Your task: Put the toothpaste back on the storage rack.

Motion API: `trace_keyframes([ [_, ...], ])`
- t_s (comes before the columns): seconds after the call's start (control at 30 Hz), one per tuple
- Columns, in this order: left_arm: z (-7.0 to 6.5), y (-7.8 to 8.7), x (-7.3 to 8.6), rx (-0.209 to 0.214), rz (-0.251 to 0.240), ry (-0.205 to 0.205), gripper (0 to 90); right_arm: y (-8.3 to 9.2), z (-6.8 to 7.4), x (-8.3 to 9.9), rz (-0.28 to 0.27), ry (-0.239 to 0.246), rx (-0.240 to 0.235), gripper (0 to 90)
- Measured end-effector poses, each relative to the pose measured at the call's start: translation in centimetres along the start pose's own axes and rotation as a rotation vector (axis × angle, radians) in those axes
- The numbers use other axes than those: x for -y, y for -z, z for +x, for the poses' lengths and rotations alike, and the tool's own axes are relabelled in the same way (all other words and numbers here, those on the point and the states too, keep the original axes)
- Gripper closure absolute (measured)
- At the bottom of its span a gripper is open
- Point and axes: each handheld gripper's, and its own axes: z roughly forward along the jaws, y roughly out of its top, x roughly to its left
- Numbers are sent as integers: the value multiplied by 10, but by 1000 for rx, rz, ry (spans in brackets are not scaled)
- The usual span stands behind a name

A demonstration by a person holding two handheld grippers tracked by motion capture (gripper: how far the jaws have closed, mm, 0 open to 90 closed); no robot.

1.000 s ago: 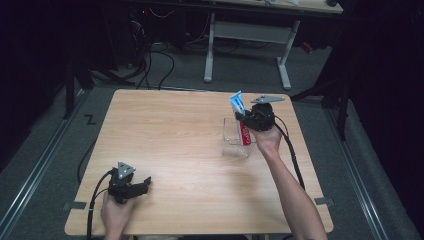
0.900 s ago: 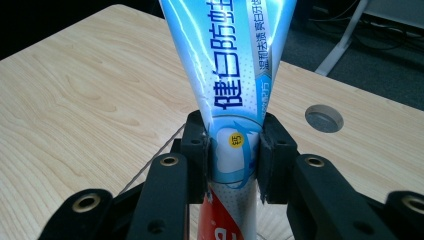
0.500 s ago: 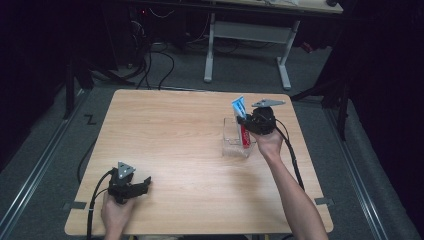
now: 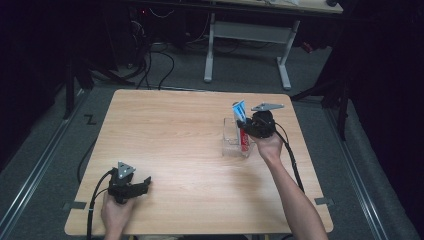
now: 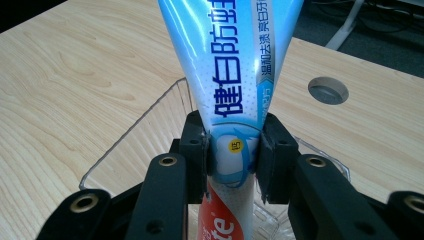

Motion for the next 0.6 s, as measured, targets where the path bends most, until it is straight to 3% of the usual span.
trace_keyframes([
  [0.6,0,0,0,-1,-1,0,224,-6,11,2,1,42,-13,678],
])
